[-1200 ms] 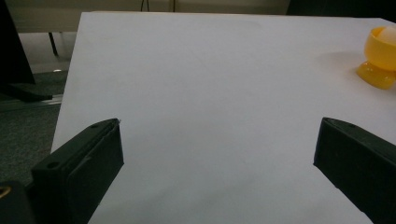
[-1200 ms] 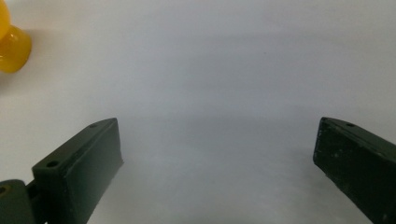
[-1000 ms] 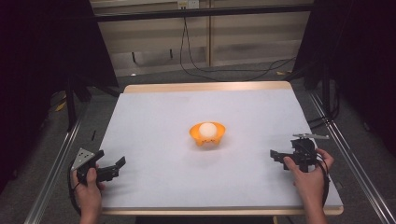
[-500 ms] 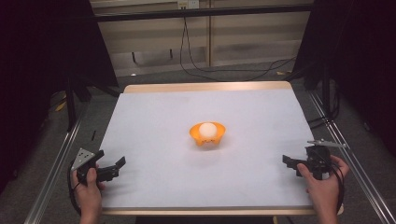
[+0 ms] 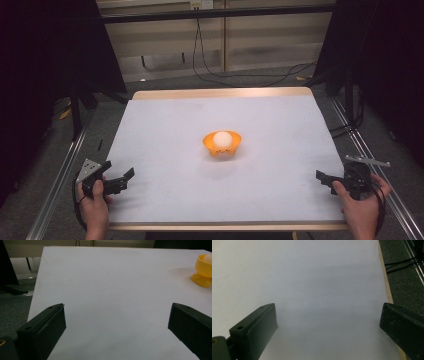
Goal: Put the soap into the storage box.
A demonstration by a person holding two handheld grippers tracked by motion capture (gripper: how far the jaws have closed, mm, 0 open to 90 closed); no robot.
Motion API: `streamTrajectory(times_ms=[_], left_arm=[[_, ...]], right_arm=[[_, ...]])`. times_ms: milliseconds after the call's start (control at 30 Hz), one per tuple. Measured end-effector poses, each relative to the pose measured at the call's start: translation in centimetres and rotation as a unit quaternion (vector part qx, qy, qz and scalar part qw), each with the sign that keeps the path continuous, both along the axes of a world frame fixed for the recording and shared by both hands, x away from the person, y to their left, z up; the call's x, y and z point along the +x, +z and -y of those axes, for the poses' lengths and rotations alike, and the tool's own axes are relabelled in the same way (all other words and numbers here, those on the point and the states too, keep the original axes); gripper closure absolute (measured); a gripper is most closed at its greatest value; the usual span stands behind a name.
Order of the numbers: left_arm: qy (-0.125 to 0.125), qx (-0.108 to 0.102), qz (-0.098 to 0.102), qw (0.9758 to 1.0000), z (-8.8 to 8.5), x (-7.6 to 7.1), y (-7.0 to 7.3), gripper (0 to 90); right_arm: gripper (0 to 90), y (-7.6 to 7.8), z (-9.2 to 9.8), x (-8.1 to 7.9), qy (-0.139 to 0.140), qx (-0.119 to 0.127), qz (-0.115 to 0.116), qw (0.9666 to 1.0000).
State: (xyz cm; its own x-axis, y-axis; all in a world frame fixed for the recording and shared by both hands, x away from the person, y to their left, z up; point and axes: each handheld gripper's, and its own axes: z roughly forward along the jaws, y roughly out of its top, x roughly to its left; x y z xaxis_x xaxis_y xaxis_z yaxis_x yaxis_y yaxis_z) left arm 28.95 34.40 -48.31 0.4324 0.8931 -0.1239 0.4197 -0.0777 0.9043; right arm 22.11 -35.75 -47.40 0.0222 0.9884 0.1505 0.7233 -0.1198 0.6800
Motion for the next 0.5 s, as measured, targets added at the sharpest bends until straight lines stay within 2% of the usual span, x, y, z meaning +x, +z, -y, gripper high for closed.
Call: streamTrajectory(times_ms=[233, 367, 500], left_arm=[[0.000, 0.000, 0.000, 1.0000, 0.0, 0.0, 0.0, 1.1], [0.000, -0.002, -0.001, 1.0000, 0.0, 0.0, 0.0, 1.1], [-0.001, -0.007, -0.002, 1.0000, 0.0, 0.1, 0.0, 1.1]], right_arm=[[0.6, -0.1, 0.7, -0.8, -0.002, 0.001, 0.009, 1.0000], [0.7, -0.3, 0.8, -1.4, 0.014, 0.017, 0.027, 0.9994], [1.3, -0.5, 0.8, -1.8, 0.021, 0.022, 0.044, 0.9986]])
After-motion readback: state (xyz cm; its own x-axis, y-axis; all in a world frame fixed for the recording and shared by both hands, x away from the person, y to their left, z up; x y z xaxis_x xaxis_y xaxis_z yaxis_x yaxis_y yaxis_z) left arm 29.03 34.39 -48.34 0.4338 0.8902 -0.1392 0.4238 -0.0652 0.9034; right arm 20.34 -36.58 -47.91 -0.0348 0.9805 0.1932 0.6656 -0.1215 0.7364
